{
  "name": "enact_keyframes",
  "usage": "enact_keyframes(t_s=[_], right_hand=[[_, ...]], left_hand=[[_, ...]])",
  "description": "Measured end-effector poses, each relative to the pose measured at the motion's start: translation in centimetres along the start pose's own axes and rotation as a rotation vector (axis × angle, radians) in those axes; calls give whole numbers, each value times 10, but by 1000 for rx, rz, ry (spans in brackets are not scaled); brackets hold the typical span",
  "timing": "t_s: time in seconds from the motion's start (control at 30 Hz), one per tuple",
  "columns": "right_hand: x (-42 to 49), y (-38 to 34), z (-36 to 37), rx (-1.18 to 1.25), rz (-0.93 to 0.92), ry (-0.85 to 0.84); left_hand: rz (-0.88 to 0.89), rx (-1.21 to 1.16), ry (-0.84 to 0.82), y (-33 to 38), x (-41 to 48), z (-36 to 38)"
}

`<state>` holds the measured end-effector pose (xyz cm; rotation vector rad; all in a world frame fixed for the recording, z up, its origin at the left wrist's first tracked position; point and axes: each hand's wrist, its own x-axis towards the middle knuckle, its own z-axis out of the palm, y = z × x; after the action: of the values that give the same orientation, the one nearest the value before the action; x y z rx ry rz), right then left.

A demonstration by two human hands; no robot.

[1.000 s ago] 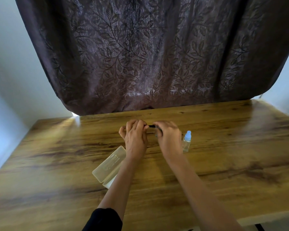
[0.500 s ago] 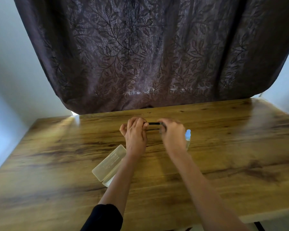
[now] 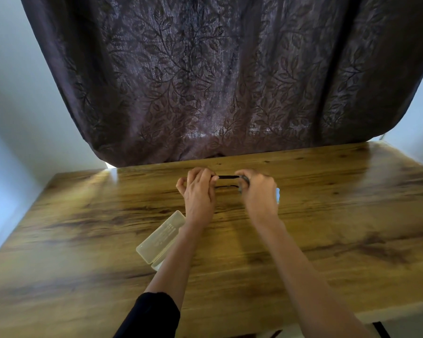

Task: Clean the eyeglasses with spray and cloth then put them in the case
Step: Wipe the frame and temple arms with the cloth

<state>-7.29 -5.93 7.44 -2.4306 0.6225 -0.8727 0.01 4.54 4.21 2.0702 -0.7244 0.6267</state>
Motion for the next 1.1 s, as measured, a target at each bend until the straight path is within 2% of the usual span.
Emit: enact_keyframes(t_s=[0.13,0.33,0.4,0.57,0.63,0.77,0.83,0.9,1.03,1.1], right_hand=[[-5,-12,3,7,-149,13],[4,22,-8,7,107,4],[4,19,-5,5,118,13],[-12,-15,12,20,-136,10],[-13,-13,10,40,-160,11],[-3,16,-1,58,101,-24],[0,21,-4,14,168,6],[-3,8,-1,-8,96,14],[-15,-22,12,43,-194,-29],[-13,-13,7,57,-159,-62]], left_hand=[[-9,0,16,-1,-1,1],[13,11,-1,-6,-3,-1],[-5,-3,-7,-4,-5,2],[-20,12,-2,-2,-6,2],[4,31,0,-3,-7,-1],[-24,16,1,-6,-6,-7],[-37,6,-2,-6,-7,-6],[-39,-5,-11,-3,-8,-2],[-4,14,-42,-1,-11,0],[14,37,-40,-4,-11,-3]])
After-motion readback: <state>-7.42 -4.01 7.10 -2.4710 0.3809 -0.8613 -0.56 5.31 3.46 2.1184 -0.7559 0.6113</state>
